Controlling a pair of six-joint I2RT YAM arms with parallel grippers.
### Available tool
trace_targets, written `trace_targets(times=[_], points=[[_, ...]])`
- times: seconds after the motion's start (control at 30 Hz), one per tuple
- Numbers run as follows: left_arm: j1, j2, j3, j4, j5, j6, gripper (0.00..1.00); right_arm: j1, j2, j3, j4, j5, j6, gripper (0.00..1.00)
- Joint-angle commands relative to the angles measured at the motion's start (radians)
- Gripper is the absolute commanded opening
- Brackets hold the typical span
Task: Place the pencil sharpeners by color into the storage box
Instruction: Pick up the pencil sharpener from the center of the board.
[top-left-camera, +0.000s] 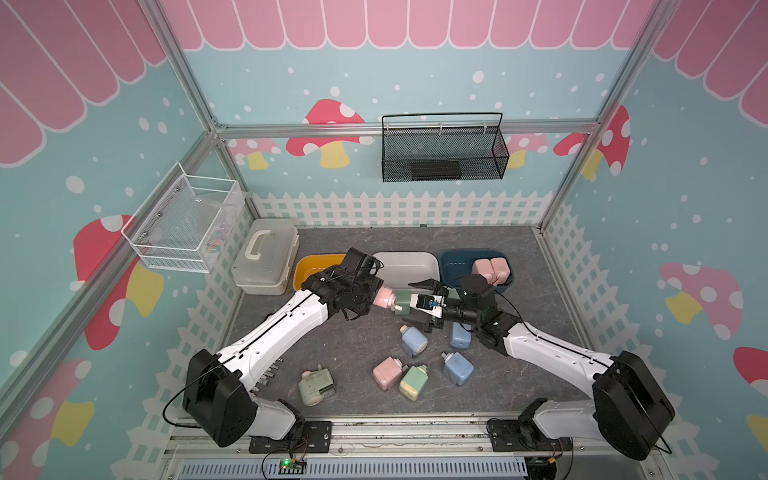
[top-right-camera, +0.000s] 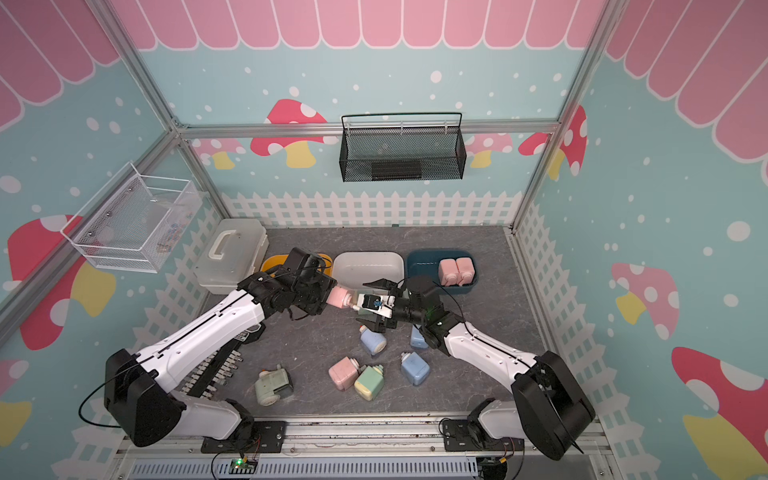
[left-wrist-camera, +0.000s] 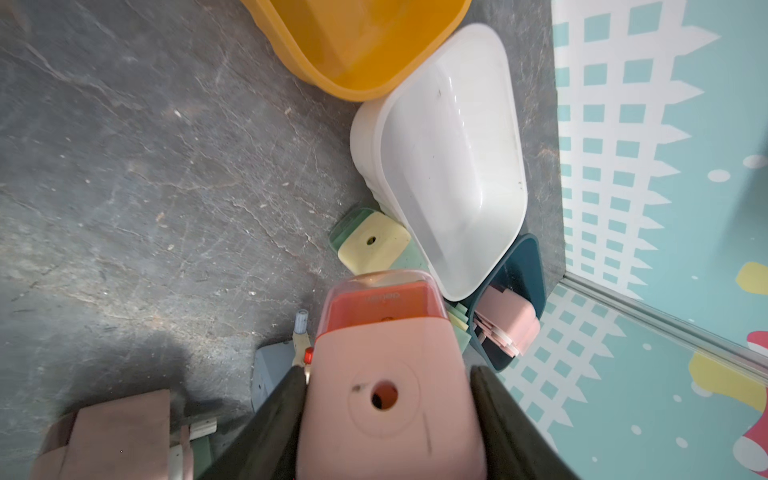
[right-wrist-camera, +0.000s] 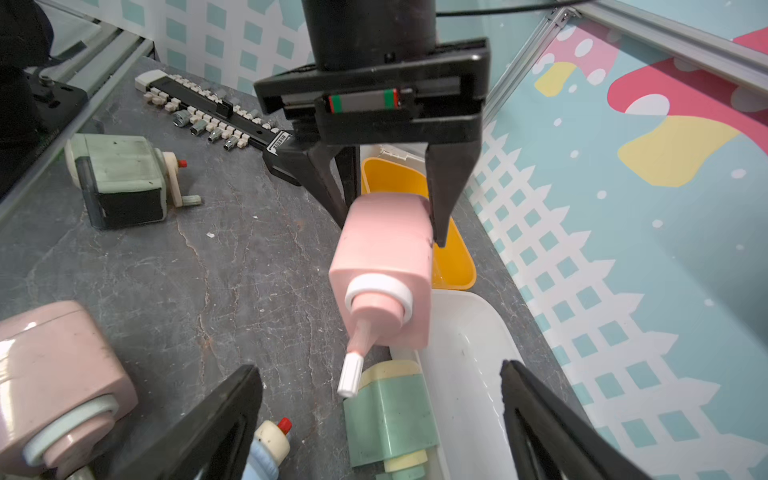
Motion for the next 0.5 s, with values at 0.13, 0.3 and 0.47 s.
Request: trace_targets(times=[0.13,0.3,0.47], points=[[-0.008,0.014,0.013,0.024,0.049,-0.072,0.0,0.051,0.095,0.043,0.124,0.112,-0.114,0.8],[-0.008,-0.006,-0.008,0.037,0.026,-0.087,0.0,0.083,0.152,0.095,0.074,0.154,-0.155,0.82],[-0.006,-0.006,-0.015,0.048,0.023,-0.094,0.0,0.098,0.172,0.115,0.088,0.158,-0.147,0.69]])
